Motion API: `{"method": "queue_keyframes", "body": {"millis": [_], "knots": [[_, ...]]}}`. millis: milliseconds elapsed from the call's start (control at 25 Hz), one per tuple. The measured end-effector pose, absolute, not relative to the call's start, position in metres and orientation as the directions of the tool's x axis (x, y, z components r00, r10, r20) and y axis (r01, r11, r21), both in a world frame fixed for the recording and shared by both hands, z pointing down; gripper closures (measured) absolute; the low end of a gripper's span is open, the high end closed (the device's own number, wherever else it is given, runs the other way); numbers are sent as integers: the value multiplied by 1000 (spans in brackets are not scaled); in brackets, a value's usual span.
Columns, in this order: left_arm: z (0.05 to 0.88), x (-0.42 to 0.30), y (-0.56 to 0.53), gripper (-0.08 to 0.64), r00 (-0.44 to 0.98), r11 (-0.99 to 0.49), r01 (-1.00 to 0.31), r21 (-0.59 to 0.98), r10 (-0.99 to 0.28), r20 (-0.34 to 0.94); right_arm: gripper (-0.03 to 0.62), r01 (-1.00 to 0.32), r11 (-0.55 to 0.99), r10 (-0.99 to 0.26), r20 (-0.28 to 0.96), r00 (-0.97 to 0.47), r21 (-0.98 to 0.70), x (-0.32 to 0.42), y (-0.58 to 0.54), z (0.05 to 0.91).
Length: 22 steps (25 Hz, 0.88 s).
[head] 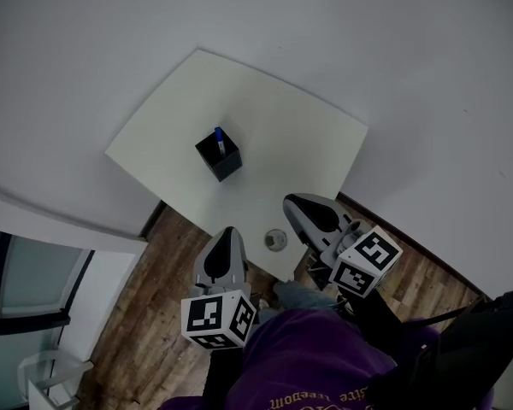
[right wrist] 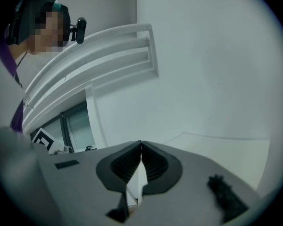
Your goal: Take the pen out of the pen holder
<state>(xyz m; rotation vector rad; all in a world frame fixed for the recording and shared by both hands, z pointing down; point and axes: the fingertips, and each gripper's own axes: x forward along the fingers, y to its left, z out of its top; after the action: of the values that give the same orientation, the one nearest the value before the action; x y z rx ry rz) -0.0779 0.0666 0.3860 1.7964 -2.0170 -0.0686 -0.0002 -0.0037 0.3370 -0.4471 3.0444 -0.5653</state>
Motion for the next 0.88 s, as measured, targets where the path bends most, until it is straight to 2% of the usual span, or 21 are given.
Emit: {"method": "queue_keyframes", "body": {"millis": [440,880], "knots": [[396,-91,13,554,-143,227,-943,244,-937,319,581,-262,886,-268,38,-963,-384,7,-46,346],[400,-123,-41,554,-65,140,-968,207,-941,332,581,-354,853,-367,42,-929,-384,2,-75,342]]}}
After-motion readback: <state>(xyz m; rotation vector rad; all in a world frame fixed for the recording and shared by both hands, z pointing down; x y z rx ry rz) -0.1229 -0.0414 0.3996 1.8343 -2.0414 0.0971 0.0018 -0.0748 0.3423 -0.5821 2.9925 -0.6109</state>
